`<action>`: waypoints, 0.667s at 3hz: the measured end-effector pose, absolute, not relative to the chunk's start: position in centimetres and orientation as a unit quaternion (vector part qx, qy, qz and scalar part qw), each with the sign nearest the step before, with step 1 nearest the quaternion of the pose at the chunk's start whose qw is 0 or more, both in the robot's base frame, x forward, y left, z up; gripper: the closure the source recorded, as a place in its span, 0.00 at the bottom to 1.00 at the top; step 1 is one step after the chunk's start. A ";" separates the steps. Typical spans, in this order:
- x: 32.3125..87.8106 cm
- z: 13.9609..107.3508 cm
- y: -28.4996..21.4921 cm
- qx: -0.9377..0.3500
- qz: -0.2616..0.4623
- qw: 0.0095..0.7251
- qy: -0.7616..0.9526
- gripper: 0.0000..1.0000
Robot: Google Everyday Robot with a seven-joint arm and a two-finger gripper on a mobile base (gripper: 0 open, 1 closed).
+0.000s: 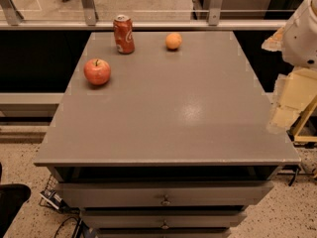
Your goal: Pick apple
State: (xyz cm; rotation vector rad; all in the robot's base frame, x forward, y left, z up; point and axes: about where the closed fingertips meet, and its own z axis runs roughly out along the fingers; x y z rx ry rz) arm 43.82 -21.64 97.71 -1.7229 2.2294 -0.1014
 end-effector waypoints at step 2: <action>44.7 98.2 -21.2 -0.595 -0.040 0.179 0.782 0.00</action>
Offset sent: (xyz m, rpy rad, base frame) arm 0.0220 0.0088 0.0069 0.0453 -0.0637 -0.0352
